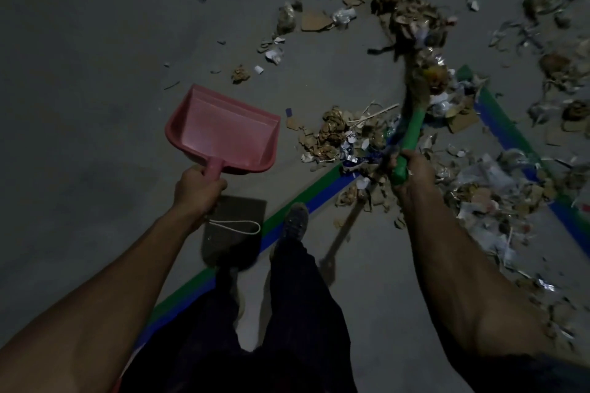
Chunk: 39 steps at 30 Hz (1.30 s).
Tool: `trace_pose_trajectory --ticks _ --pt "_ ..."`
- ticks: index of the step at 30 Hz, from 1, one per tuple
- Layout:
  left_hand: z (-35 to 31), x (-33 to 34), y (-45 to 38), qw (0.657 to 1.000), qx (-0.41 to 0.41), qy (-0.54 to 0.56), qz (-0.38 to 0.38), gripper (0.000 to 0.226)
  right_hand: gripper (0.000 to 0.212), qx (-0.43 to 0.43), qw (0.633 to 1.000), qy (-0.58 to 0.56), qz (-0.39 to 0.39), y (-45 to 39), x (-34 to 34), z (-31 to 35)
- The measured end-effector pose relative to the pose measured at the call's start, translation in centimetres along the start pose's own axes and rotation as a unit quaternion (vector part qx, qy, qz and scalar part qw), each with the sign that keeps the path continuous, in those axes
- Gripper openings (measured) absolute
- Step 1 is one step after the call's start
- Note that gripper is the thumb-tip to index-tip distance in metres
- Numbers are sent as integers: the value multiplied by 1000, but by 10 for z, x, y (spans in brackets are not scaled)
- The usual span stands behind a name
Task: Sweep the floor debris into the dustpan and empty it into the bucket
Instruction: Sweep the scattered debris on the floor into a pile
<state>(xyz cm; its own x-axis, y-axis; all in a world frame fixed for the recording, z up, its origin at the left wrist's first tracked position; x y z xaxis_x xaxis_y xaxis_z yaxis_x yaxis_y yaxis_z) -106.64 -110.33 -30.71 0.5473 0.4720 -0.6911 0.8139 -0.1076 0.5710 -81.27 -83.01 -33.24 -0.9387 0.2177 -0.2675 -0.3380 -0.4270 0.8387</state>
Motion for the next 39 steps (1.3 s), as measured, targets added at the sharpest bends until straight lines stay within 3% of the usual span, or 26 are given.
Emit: trace_pose_trajectory --ticks 7,15,20,25,30,35,39 --pt "-2 -13 17 1000 -13 -5 15 20 6 -2 995 68 66 97 -4 -68" --pt "22 -42 22 996 -18 -82 20 34 32 15 965 202 169 173 -20 -148" --pt "37 -50 27 995 -20 -93 17 33 28 25 951 271 146 160 -40 -156" --pt "47 -49 32 995 -17 -92 36 36 6 9 959 274 65 123 -71 -128" --pt "51 -47 38 995 -10 -88 53 35 13 -46 966 254 13 110 -77 -106" --pt "59 -50 39 993 14 -100 55 37 11 -110 958 262 47 156 -76 -139" --pt "61 -53 44 994 17 -101 45 33 21 -77 946 291 125 186 -86 -173"
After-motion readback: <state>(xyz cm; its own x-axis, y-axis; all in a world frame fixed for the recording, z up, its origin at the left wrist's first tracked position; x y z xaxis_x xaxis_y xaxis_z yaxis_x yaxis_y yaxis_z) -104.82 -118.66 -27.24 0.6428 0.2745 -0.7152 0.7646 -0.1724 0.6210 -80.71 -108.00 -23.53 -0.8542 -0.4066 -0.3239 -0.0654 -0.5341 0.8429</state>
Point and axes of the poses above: each hand's wrist, its own y-axis away from the middle knuckle, its own x-axis out of the palm, z = x × y, the point moved 1 cm from there along -y, towards the middle knuckle, and after that the axes turned 10 degrees about -z, right-handed, at the moved point
